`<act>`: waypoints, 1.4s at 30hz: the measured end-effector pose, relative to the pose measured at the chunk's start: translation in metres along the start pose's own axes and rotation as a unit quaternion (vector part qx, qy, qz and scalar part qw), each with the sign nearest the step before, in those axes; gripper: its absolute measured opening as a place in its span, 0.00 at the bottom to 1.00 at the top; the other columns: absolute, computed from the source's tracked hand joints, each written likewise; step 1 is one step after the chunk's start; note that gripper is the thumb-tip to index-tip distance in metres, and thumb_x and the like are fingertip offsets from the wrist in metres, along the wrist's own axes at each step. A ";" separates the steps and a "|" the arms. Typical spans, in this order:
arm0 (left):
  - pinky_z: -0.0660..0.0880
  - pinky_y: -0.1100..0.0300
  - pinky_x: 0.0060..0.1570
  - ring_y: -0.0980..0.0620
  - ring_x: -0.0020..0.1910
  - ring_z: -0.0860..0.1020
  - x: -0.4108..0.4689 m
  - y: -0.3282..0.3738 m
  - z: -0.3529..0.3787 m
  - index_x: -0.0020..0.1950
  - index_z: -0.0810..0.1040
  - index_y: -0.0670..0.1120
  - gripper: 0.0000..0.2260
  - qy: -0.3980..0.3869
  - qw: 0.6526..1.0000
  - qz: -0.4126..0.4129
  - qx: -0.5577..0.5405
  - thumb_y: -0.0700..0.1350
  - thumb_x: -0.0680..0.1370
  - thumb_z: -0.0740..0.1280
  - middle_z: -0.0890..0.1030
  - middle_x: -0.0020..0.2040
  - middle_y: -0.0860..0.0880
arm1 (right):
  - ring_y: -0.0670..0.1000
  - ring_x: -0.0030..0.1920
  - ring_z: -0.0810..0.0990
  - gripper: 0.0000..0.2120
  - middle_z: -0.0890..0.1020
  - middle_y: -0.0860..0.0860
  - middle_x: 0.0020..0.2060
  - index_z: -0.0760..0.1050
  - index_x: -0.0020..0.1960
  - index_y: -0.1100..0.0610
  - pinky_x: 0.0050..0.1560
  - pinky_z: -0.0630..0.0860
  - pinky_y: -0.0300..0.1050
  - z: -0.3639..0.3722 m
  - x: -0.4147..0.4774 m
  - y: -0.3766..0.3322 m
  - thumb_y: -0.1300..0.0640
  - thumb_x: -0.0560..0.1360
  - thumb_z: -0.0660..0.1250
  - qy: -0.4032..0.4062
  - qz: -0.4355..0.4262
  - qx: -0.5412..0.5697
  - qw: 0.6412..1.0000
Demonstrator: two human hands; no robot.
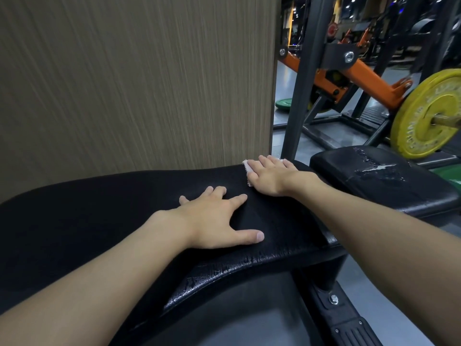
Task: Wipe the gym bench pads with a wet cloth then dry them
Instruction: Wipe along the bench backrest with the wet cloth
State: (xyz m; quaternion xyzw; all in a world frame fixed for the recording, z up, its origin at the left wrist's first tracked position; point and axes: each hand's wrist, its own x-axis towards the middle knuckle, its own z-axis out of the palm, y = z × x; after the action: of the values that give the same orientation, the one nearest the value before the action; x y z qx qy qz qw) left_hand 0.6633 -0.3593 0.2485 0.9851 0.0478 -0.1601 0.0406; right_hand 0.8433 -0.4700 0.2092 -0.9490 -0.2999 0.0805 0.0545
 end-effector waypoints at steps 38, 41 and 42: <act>0.55 0.31 0.70 0.45 0.79 0.52 0.013 0.005 -0.004 0.78 0.48 0.66 0.47 -0.003 0.999 -0.025 -0.029 0.79 0.63 0.60 0.52 0.79 0.50 | 0.54 0.79 0.46 0.27 0.50 0.53 0.80 0.48 0.79 0.41 0.77 0.45 0.58 0.008 -0.056 0.057 0.41 0.81 0.41 0.040 0.009 -0.009 0.999; 0.52 0.29 0.71 0.45 0.79 0.50 0.010 0.005 -0.003 0.78 0.48 0.66 0.47 -0.002 0.999 -0.025 -0.035 0.79 0.63 0.59 0.51 0.79 0.49 | 0.53 0.80 0.45 0.28 0.49 0.53 0.80 0.47 0.79 0.41 0.77 0.46 0.56 0.013 -0.105 0.066 0.40 0.80 0.39 0.043 0.002 -0.007 0.999; 0.51 0.29 0.71 0.45 0.79 0.49 0.010 0.005 -0.002 0.78 0.48 0.66 0.47 -0.001 0.999 -0.026 -0.037 0.79 0.63 0.59 0.51 0.79 0.48 | 0.53 0.80 0.45 0.31 0.50 0.52 0.80 0.46 0.79 0.42 0.77 0.47 0.55 0.015 -0.120 0.068 0.38 0.77 0.35 0.049 -0.005 -0.007 0.999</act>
State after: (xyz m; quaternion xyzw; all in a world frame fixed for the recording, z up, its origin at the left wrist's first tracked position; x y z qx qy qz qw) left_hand 0.6739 -0.3632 0.2480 0.9812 0.0793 -0.1601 0.0733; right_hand 0.7821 -0.5935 0.1981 -0.9508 -0.3018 0.0310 0.0626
